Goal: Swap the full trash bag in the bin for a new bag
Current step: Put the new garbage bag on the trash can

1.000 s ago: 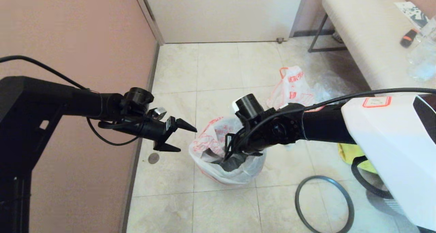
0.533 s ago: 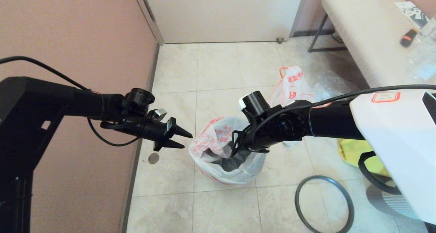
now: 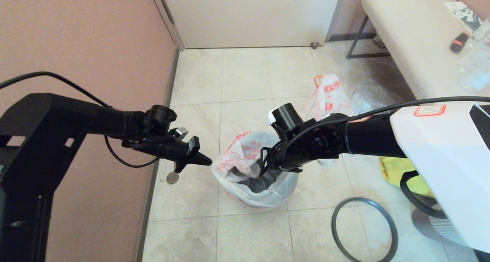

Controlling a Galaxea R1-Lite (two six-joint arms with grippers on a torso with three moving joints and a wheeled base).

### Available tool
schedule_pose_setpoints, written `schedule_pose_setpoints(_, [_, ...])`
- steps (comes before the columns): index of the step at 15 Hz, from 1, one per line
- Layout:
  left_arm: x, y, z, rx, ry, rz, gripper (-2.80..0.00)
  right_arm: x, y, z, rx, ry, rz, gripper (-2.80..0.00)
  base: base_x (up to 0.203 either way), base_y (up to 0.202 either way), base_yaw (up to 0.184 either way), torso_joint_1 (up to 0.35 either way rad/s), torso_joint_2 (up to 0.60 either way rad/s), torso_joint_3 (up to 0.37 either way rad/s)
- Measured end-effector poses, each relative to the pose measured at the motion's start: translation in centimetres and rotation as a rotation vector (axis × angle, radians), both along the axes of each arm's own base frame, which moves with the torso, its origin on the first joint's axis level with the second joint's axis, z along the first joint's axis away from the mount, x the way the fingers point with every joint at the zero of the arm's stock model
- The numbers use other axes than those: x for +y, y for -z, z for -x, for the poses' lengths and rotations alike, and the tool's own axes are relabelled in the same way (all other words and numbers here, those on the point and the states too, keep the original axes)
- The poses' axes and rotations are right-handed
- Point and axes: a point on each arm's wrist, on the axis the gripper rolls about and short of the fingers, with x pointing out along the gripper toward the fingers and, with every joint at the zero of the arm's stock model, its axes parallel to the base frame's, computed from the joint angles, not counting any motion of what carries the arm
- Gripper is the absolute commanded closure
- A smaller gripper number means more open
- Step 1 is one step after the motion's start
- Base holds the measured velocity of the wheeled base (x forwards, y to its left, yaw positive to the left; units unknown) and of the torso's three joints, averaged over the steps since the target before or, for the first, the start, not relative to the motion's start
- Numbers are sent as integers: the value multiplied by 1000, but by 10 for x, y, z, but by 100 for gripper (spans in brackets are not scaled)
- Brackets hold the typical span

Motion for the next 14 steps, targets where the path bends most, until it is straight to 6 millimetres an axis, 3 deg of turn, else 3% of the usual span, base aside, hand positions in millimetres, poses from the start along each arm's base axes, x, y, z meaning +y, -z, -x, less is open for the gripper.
schedule_pose_setpoints(4, [-16, 10, -3, 14, 31, -13, 0, -5, 1, -5, -1, 14, -1, 0, 0, 0, 0, 0, 0, 0])
schedule_pose_setpoints(9, [-30, 29, -10, 24, -5, -136, 0, -18, -2, -13, -5, 48, -7, 0, 0, 0, 0, 0, 0, 0])
schedule_pose_setpoints(14, [-45, 50, -21, 24, -47, -273, 0, -17, -2, -20, -41, 50, -32, 0, 0, 0, 0, 0, 0, 0])
